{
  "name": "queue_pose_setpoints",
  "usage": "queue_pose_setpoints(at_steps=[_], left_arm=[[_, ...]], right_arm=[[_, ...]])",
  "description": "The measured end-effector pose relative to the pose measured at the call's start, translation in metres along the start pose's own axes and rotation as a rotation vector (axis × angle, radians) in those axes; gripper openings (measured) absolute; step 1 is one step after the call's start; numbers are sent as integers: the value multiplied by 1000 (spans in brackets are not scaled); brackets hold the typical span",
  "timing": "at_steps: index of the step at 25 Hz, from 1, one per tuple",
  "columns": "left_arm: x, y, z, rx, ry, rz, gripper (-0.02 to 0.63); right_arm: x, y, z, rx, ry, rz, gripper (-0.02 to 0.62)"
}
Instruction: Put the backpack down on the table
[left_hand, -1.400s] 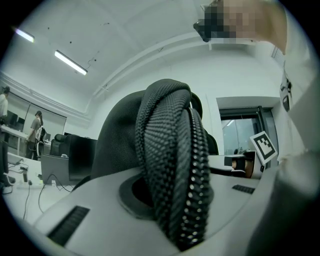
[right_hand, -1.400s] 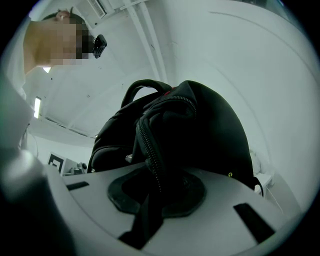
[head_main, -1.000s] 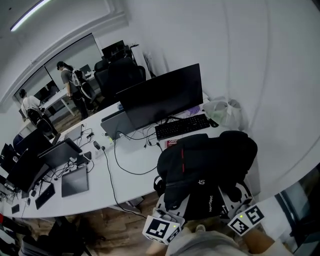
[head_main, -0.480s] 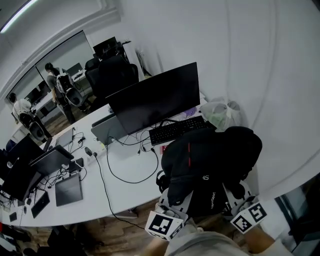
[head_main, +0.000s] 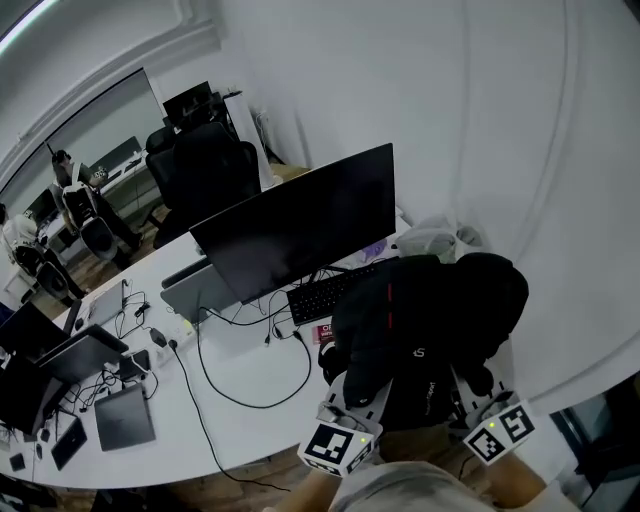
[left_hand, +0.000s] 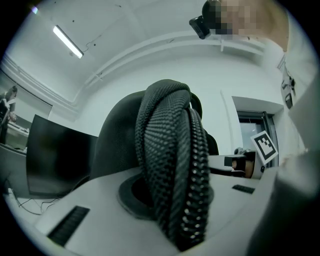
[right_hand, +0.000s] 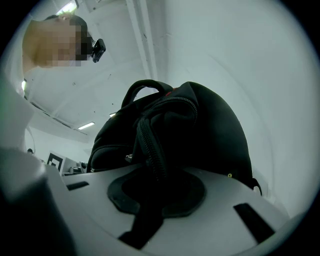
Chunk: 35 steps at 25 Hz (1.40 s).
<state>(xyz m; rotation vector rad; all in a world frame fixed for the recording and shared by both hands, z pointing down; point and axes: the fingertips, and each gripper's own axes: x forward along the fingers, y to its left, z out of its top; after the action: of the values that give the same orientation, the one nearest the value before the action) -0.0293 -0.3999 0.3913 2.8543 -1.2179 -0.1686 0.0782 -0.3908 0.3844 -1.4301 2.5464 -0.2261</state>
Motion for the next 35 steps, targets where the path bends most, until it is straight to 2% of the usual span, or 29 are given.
queue_pose_setpoints(at_steps=[8, 21, 25, 30, 35], left_arm=[[56, 52, 0, -6, -14, -24, 41], [153, 92, -17, -30, -40, 3, 41], [177, 109, -31, -41, -33, 39, 41], [197, 123, -48, -6, 8, 82, 41], [208, 142, -62, 38, 25, 134, 43]], right_arm=[[61, -38, 2, 1, -17, -18, 58], [129, -125, 12, -32, 9, 1, 58], [149, -149, 0, -36, 21, 10, 58], [162, -167, -17, -33, 38, -1, 58], [179, -175, -28, -70, 13, -5, 58]])
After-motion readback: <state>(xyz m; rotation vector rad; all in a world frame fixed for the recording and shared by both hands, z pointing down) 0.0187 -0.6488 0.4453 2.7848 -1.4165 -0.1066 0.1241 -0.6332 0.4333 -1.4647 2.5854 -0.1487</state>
